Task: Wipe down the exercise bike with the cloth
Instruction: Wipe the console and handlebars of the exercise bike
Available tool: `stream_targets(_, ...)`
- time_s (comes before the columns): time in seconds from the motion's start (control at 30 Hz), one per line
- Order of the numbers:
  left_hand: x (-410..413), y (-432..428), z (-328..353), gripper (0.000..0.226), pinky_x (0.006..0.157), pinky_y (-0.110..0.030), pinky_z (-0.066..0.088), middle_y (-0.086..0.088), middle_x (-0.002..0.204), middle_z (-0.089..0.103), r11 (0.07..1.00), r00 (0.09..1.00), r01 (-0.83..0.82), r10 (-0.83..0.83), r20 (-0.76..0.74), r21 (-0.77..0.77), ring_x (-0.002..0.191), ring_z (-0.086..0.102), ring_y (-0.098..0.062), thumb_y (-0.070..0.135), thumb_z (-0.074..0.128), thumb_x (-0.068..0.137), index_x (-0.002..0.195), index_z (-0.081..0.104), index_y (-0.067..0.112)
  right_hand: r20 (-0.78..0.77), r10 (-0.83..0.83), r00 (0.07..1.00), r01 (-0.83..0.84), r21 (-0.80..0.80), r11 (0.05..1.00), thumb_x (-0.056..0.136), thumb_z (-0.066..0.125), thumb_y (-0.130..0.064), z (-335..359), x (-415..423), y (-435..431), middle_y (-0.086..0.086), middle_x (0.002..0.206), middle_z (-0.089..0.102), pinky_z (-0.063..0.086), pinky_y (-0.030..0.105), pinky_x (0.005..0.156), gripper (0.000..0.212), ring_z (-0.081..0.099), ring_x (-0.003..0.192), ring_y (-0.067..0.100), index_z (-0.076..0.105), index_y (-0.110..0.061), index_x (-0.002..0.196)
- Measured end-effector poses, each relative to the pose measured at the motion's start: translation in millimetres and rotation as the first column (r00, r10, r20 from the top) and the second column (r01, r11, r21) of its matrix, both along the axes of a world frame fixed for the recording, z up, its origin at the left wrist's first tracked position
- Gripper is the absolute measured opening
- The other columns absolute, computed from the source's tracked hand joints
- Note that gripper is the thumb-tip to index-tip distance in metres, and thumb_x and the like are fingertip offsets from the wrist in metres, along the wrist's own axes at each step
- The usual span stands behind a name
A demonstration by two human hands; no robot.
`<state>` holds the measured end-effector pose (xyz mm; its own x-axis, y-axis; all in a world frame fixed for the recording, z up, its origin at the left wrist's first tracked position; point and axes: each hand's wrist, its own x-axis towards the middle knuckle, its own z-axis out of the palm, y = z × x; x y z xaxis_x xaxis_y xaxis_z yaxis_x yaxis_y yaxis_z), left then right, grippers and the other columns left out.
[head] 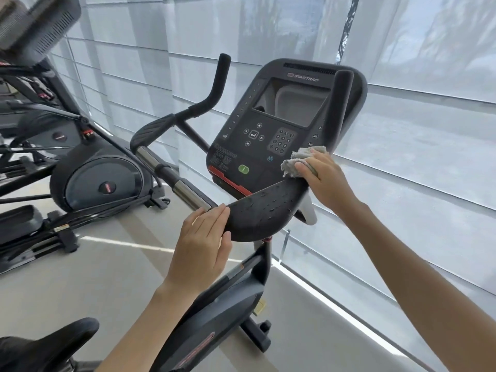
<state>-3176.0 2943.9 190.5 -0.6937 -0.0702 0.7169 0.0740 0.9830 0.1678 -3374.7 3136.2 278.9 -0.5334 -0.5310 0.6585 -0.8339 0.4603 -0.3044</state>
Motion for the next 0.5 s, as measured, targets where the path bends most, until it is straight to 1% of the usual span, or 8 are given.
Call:
stream_targets(0.07, -1, 1, 0, 0.043, 0.107, -0.04, 0.035, -0.013, 0.118, 0.065, 1.0, 1.0, -0.012, 0.012, -0.025, 0.017, 0.108, 0.062, -0.024, 0.021, 0.035, 0.094, 0.119, 0.063, 0.0, 0.029, 0.037, 0.999, -0.036, -0.054, 0.998, 0.098, 0.045, -0.023, -12, 14, -2, -0.003, 0.118, 0.063, 0.032, 0.026, 0.104, 0.026, 0.046, 0.121, 0.018, 0.07, -0.014, 0.103)
stream_targets(0.13, -2, 4, -1, 0.042, 0.107, -0.039, 0.033, -0.013, 0.116, 0.066, 0.999, 0.998, -0.022, 0.024, -0.059, 0.034, 0.105, 0.063, -0.024, 0.019, 0.036, 0.093, 0.117, 0.064, -0.001, 0.079, 0.024, 0.997, -0.014, -0.132, 0.991, 0.099, 0.043, -0.021, -19, 30, -5, -0.011, 0.117, 0.062, 0.031, 0.017, 0.102, 0.026, 0.048, 0.12, 0.013, 0.069, -0.018, 0.104)
stream_targets(0.2, -4, 6, -2, 0.041, 0.107, -0.038, 0.032, -0.014, 0.115, 0.067, 0.999, 0.996, -0.025, 0.029, -0.085, 0.048, 0.105, 0.063, -0.025, 0.019, 0.036, 0.093, 0.116, 0.064, -0.001, 0.103, 0.0, 0.995, 0.019, -0.185, 0.983, 0.099, 0.045, -0.019, -25, 41, -6, -0.015, 0.115, 0.06, 0.031, 0.013, 0.1, 0.025, 0.05, 0.119, 0.01, 0.069, -0.018, 0.106)
stream_targets(0.27, -4, 6, -3, 0.041, 0.107, -0.039, 0.031, -0.013, 0.115, 0.067, 0.998, 0.995, -0.022, 0.028, -0.098, 0.057, 0.104, 0.063, -0.024, 0.019, 0.036, 0.093, 0.116, 0.064, -0.001, 0.074, 0.027, 0.997, -0.012, -0.193, 0.981, 0.098, 0.046, -0.018, -31, 55, -5, -0.015, 0.116, 0.06, 0.032, 0.016, 0.103, 0.024, 0.049, 0.12, 0.007, 0.069, -0.017, 0.106)
stream_targets(0.33, -4, 6, -2, 0.041, 0.107, -0.039, 0.032, -0.013, 0.115, 0.067, 0.998, 0.993, -0.021, 0.027, -0.111, 0.056, 0.104, 0.064, -0.024, 0.019, 0.036, 0.093, 0.115, 0.065, -0.001, 0.049, 0.092, 0.994, -0.082, -0.177, 0.981, 0.097, 0.047, -0.018, -34, 69, -2, -0.018, 0.114, 0.059, 0.034, 0.019, 0.103, 0.023, 0.048, 0.119, -0.001, 0.069, -0.016, 0.103)
stream_targets(0.4, -4, 5, -2, 0.041, 0.106, -0.04, 0.033, -0.013, 0.113, 0.068, 0.999, 0.993, -0.009, 0.015, -0.115, 0.051, 0.102, 0.064, -0.024, 0.019, 0.035, 0.094, 0.114, 0.065, -0.001, 0.017, 0.167, 0.986, -0.164, -0.133, 0.977, 0.098, 0.046, -0.023, -35, 80, 1, -0.024, 0.108, 0.058, 0.037, 0.015, 0.099, 0.024, 0.047, 0.112, -0.011, 0.069, -0.017, 0.099)
stream_targets(0.43, -4, 3, -1, 0.041, 0.106, -0.041, 0.033, -0.013, 0.113, 0.068, 0.999, 0.993, 0.001, 0.004, -0.117, 0.047, 0.102, 0.065, -0.024, 0.019, 0.035, 0.094, 0.114, 0.065, 0.0, 0.0, 0.202, 0.979, -0.201, -0.113, 0.973, 0.098, 0.045, -0.026, -32, 83, 1, -0.026, 0.106, 0.059, 0.036, 0.013, 0.098, 0.024, 0.047, 0.11, -0.013, 0.069, -0.019, 0.099)
stream_targets(0.5, -4, -2, 0, 0.041, 0.106, -0.041, 0.033, -0.012, 0.112, 0.068, 0.999, 0.994, 0.028, -0.023, -0.111, 0.038, 0.102, 0.065, -0.023, 0.019, 0.035, 0.094, 0.113, 0.066, 0.0, -0.014, 0.201, 0.98, -0.201, -0.144, 0.969, 0.097, 0.046, -0.025, -18, 77, -2, -0.023, 0.109, 0.062, 0.035, 0.01, 0.097, 0.023, 0.051, 0.112, -0.008, 0.069, -0.023, 0.101)
